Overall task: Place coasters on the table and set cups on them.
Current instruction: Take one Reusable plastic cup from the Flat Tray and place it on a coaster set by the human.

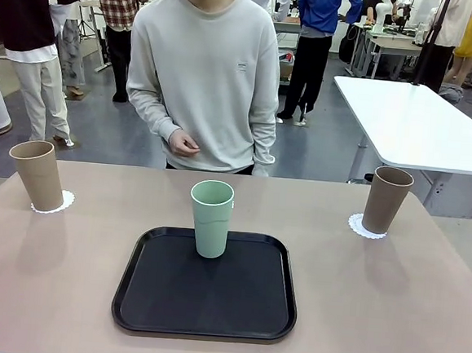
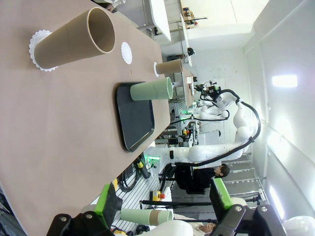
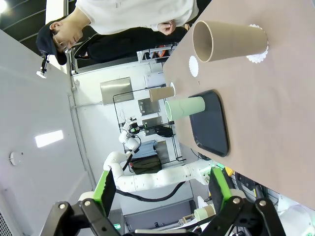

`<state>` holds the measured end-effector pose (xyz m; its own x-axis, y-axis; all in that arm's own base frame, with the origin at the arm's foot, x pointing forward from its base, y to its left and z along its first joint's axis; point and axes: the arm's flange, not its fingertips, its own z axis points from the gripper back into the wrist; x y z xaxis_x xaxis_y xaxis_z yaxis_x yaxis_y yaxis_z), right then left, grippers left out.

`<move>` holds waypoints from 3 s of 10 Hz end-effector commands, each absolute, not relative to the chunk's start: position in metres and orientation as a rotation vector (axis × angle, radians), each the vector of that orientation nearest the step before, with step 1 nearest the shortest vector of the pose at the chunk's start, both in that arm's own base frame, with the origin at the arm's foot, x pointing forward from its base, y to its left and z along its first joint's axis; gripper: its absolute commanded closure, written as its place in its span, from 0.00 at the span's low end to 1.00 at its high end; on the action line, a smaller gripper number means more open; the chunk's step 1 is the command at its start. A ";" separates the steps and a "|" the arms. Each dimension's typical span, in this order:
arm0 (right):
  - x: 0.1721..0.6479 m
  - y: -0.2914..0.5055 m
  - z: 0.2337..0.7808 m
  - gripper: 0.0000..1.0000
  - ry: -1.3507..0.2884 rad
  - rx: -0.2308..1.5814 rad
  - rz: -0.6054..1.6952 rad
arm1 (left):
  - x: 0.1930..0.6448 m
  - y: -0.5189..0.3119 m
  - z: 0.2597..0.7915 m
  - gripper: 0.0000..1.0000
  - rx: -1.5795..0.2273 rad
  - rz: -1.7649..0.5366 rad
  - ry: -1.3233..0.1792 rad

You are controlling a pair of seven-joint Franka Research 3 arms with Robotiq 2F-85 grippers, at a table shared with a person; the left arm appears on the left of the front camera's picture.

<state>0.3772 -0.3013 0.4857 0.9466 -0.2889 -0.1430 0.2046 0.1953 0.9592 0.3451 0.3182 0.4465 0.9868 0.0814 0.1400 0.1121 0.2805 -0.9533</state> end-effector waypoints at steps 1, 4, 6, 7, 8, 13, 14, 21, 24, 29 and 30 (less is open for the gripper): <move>0.377 -0.300 0.486 0.00 -0.080 1.347 -0.356 | 0.344 0.318 0.449 0.00 -1.298 -0.020 -0.175; 0.377 -0.300 0.486 0.00 -0.080 1.347 -0.356 | 0.344 0.318 0.449 0.00 -1.298 -0.020 -0.175; 0.377 -0.300 0.486 0.00 -0.080 1.347 -0.356 | 0.344 0.318 0.449 0.00 -1.298 -0.020 -0.175; 0.377 -0.300 0.486 0.00 -0.080 1.347 -0.356 | 0.344 0.318 0.449 0.00 -1.298 -0.020 -0.175; 0.377 -0.300 0.486 0.00 -0.080 1.347 -0.356 | 0.345 0.318 0.447 0.00 -1.288 -0.021 -0.173; 0.377 -0.300 0.486 0.00 -0.080 1.347 -0.356 | 0.340 0.066 0.584 0.00 -0.635 -0.647 -0.393; 0.377 -0.300 0.486 0.00 -0.080 1.347 -0.356 | 0.366 0.017 0.577 0.00 -0.535 -0.768 -0.392; 0.377 -0.300 0.486 0.00 -0.080 1.347 -0.356 | 0.408 -0.074 0.472 0.00 -0.288 -1.140 -0.264; 0.377 -0.300 0.486 0.00 -0.080 1.347 -0.356 | 0.410 -0.078 0.462 0.00 -0.279 -1.105 -0.266; 0.377 -0.300 0.486 0.00 -0.080 1.347 -0.356 | 0.419 -0.076 0.423 0.00 -0.389 -1.248 -0.350; 0.377 -0.300 0.486 0.00 -0.080 1.347 -0.356 | 0.442 -0.086 0.397 0.00 -0.462 -1.251 -0.402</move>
